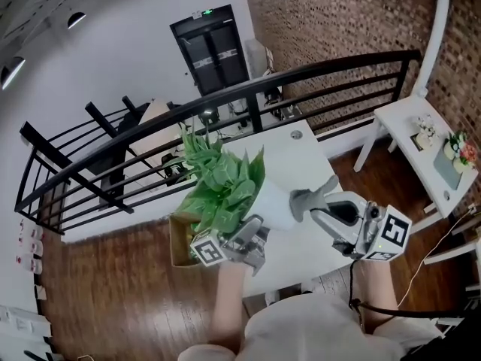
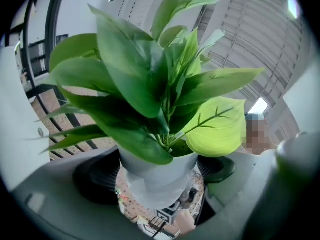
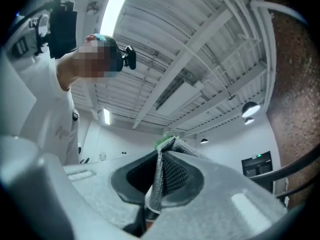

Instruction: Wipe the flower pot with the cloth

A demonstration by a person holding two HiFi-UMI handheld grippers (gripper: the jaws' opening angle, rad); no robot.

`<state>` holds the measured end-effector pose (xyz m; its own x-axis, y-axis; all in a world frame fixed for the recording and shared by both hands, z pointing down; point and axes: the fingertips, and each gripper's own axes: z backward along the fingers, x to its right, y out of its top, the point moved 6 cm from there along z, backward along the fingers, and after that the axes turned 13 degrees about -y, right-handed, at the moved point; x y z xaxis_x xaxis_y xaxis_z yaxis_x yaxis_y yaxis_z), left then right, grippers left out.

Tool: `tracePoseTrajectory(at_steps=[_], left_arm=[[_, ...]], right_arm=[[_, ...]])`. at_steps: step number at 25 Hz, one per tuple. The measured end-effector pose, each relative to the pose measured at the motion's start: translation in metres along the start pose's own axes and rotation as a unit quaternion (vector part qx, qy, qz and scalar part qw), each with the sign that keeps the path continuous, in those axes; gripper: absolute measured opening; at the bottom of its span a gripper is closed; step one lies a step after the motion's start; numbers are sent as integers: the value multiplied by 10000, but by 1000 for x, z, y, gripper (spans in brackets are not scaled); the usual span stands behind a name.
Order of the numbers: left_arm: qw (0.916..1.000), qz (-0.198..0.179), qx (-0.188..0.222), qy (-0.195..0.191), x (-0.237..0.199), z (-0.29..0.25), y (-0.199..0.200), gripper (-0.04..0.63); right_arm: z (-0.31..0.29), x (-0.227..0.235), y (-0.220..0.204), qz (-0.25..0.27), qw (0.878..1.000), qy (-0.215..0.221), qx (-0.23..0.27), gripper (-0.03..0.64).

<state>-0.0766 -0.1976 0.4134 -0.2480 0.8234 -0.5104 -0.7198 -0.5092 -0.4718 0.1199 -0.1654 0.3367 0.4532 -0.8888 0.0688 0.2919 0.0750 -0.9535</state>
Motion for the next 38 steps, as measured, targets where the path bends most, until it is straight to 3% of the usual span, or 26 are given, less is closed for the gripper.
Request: tracePoseTrajectory(at_steps=[4,11,14,19,24,27,32,38], left_arm=[[9987,-354,-247,256,-7,0,9,508],[9979,-530,-282,248,-4,-10,16,508],[9981,-492,-352,122,1,-11,12,508],[9987,-279,-427,-4,2,-11,4,508],[9987,-112,-454,-203,11,-18,0,508],[9986,-112,-443,-264,14,-19,0,509],[9978,337,-56,-573,21,-27,-5,508],[9983,172,213,-508,21,-30,4,506]], right_arm=[[-14,-36,-4,22,9983,541,-215,-3],[-33,-69,-42,51,9911,830,-1040,-3],[-35,-53,-47,-1,9928,338,-1148,-3],[-23,-7,-29,-288,9953,-635,-679,-3],[-25,30,-30,-785,9856,-1403,-525,-3],[-30,43,-50,-1253,9777,-1555,-647,-3],[-32,49,-86,-1829,9651,-1668,-860,-3],[-42,37,-109,-2029,9631,-1575,-799,-3]])
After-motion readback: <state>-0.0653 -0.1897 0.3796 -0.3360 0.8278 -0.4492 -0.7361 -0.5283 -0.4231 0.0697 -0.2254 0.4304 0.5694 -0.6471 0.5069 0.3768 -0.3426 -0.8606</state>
